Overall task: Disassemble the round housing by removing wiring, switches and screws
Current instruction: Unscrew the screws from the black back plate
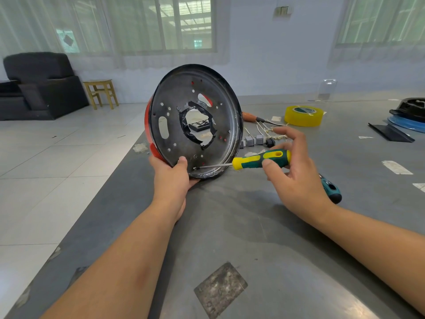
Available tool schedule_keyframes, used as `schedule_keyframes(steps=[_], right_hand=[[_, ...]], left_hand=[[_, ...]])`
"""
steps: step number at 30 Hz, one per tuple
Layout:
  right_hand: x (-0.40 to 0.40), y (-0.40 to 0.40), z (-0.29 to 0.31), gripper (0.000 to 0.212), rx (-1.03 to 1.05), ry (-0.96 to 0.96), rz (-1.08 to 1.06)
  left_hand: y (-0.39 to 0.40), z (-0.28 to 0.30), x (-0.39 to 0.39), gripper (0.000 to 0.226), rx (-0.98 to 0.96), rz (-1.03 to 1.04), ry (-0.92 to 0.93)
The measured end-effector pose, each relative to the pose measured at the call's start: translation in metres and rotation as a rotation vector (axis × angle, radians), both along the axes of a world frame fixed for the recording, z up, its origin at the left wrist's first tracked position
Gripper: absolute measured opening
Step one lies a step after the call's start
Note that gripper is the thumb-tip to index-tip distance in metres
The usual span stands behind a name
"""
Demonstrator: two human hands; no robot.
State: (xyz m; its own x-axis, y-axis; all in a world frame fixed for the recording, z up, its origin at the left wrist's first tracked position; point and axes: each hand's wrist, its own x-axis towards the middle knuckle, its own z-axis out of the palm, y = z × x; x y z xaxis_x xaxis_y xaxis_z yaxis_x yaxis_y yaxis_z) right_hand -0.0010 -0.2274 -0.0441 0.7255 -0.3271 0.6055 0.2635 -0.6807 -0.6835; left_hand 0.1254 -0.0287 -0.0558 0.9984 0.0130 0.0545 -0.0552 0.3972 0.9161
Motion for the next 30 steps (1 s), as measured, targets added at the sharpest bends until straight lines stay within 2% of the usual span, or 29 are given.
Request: schedule_keyframes(steps=[12,16,20,30], right_hand=[[0.0017,-0.0031,-0.0004,0.032,0.087,0.055,0.022],[0.0034,-0.0044,-0.0005,0.039,0.071,0.083,0.027],[0.0032,-0.0034,-0.0001,0.034,0.098,0.062,0.047],[0.0051,-0.0056,0.0006,0.018,0.298,0.044,0.049]], left_hand=[[0.0003,-0.0013,0.0016,0.042,-0.024,0.010,0.029],[0.0008,-0.0007,0.0018,0.041,-0.039,0.013,0.043],[0.0009,-0.0011,0.0023,0.040,-0.044,0.012,0.049],[0.0019,-0.0018,0.0034,0.042,-0.056,0.024,0.059]])
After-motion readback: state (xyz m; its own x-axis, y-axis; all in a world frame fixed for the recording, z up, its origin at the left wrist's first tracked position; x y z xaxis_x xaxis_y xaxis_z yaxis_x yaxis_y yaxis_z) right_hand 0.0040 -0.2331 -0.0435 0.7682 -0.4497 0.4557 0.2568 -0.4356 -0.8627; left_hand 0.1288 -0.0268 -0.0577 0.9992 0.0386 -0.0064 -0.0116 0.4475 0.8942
